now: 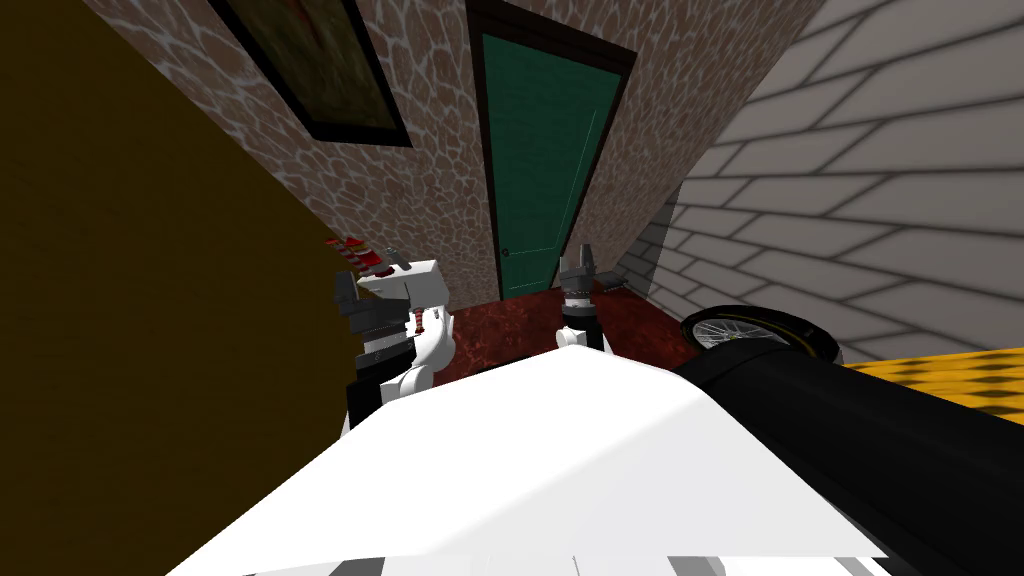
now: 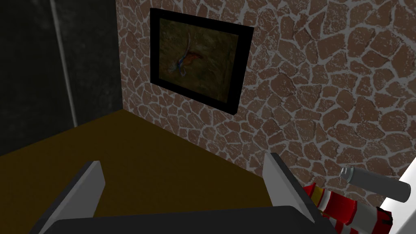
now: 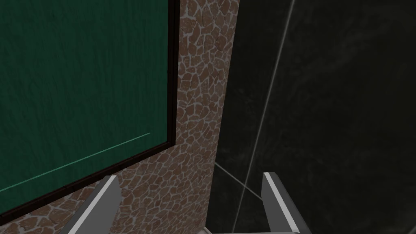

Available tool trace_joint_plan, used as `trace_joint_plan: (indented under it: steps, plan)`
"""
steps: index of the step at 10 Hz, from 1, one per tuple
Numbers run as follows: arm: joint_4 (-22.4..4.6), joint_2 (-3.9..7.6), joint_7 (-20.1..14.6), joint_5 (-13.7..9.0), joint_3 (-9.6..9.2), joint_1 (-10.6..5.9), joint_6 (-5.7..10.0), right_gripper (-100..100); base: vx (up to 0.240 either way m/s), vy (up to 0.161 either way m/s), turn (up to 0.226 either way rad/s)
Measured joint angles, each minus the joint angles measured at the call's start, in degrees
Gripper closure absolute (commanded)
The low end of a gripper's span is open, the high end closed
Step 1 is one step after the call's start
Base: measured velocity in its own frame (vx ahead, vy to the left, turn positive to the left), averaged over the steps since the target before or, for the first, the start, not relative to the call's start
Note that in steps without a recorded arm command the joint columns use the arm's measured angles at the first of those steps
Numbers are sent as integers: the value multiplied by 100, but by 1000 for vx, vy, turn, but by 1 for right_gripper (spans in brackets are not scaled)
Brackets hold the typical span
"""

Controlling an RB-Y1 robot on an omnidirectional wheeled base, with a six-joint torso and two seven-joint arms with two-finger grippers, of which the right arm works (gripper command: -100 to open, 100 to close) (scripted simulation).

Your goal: Pull the door open

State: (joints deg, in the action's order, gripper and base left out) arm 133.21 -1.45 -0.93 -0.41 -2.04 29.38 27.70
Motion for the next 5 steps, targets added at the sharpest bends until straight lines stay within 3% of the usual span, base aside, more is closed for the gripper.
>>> trace_joint_plan:
  steps: [5]
  plan:
    - [-610,202,501,199,128,-192,140,-100,140,9,2]
